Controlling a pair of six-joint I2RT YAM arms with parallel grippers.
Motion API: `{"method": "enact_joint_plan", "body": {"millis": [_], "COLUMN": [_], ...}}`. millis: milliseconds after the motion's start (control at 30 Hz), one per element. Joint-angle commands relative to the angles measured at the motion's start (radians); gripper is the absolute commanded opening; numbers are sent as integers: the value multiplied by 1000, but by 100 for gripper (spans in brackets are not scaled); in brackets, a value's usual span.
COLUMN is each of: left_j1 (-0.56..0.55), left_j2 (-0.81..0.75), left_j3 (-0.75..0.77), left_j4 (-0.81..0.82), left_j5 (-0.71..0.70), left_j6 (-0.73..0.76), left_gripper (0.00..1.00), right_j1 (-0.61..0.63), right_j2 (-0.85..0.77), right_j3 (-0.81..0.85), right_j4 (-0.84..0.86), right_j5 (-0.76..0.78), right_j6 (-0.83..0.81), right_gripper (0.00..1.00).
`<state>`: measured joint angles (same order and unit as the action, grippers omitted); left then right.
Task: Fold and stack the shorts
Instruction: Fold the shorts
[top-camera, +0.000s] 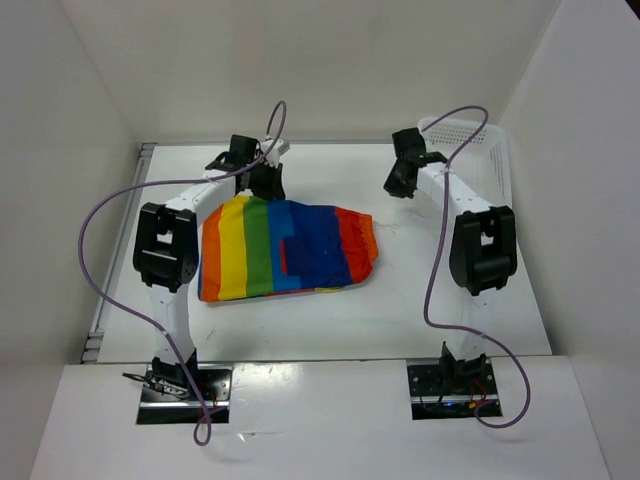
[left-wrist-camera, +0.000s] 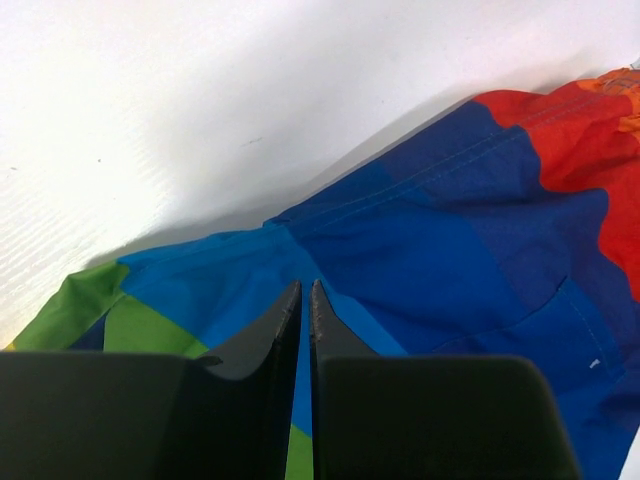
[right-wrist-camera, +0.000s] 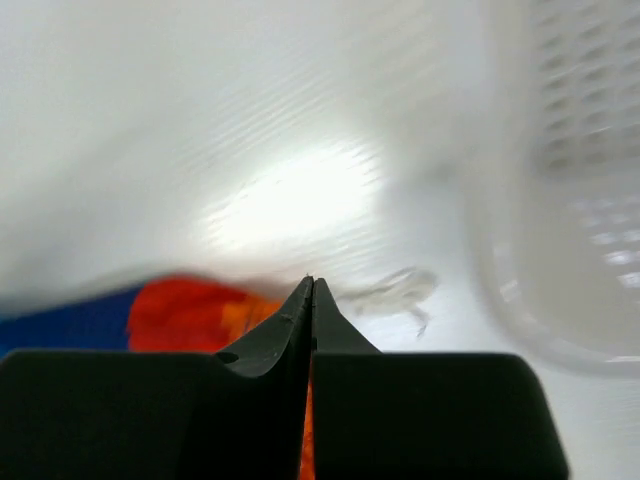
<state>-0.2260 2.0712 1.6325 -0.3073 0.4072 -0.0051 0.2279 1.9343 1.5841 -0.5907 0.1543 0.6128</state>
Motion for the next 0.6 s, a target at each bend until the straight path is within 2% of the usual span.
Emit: {"method": "enact_joint_plan", "body": {"millis": [0, 167, 267, 367, 400, 500, 533, 567], "left_j1": [7, 7, 7, 7, 7, 7, 7, 7], "left_j2": [-66, -76, -85, -85, -85, -85, -85, -85], "left_j3": [-11, -43, -43, -43, -43, -34, -34, -34], "left_j4": [16, 25, 25, 25, 25, 25, 13, -4], "left_j5": [41, 41, 41, 41, 41, 41, 41, 41], "left_j6": [5, 5, 5, 5, 5, 5, 5, 5], "left_gripper": [13, 13, 13, 13, 13, 13, 13, 13], "right_j1": [-59, -104, -127, -107, -93, -24, -7, 5], "right_j2": [44, 74, 34, -59, -76, -100, -100, -113], "right_j3": [96, 117, 64, -10, -35, -55, -74, -96], "right_j4": [-112, -175, -132, -55, -13, -11, -11, -11], "right_j5": [185, 263, 289, 165, 68, -98, -137, -171], "right_j6": [39, 48, 59, -16, -36, -79, -96, -105], "right_gripper": [2, 2, 2, 5, 10, 27, 50, 62]}}
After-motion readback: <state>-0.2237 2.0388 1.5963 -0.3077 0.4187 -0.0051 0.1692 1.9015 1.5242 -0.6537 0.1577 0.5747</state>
